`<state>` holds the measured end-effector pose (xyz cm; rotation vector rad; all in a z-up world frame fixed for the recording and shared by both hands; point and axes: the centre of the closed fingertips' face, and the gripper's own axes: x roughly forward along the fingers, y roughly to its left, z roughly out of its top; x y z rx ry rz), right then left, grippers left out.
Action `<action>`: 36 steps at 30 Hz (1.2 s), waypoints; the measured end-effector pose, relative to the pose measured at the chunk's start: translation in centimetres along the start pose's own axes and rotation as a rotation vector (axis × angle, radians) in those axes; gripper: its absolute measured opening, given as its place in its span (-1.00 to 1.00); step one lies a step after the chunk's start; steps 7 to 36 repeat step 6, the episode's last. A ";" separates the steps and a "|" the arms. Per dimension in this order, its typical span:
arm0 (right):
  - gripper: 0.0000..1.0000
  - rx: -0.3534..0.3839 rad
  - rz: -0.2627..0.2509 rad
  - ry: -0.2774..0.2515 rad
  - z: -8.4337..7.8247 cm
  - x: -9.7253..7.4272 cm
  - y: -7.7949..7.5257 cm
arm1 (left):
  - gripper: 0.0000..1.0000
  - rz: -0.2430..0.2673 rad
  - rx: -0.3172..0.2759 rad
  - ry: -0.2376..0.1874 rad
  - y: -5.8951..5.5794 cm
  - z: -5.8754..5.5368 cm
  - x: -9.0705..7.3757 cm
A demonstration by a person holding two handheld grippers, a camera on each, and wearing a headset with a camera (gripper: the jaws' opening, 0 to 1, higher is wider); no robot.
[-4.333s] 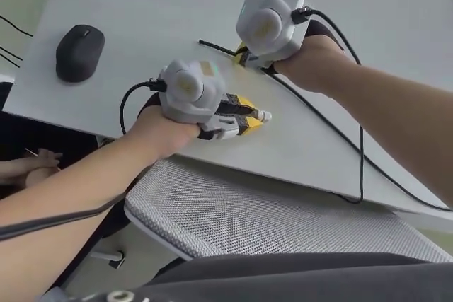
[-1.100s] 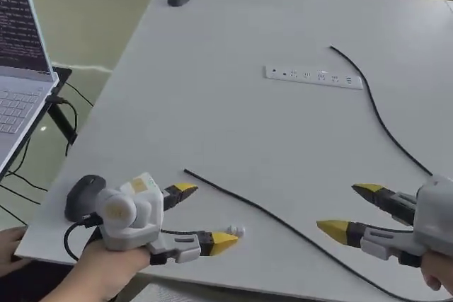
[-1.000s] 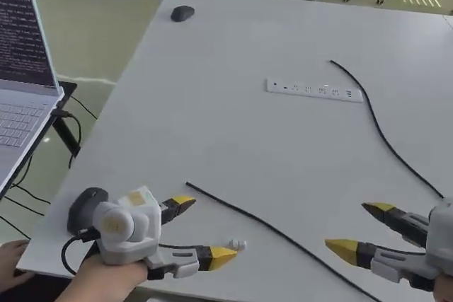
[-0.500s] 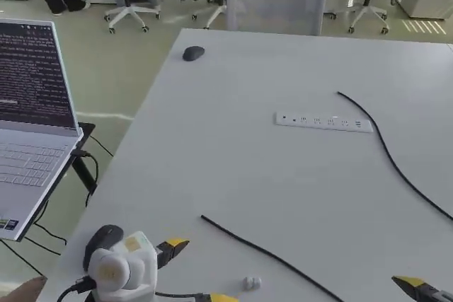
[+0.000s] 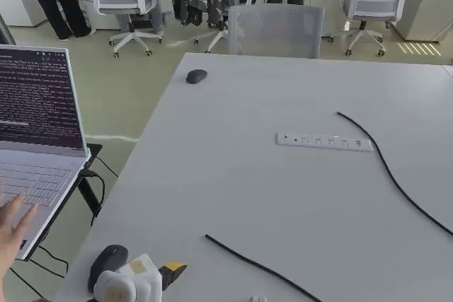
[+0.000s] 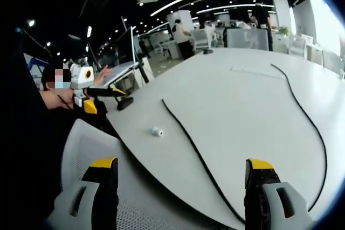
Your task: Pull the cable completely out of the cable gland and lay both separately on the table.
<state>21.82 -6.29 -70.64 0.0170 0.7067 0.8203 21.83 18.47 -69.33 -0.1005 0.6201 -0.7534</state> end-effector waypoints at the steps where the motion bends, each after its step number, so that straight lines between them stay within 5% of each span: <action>1: 0.98 0.014 -0.003 -0.004 0.0 0.0 -0.2 | 0.98 -0.003 0.000 0.003 0.0 0.0 0.0; 36: 0.98 0.011 -0.006 0.001 -0.2 -0.2 -0.2 | 0.98 -0.003 -0.002 -0.007 0.2 0.3 -0.1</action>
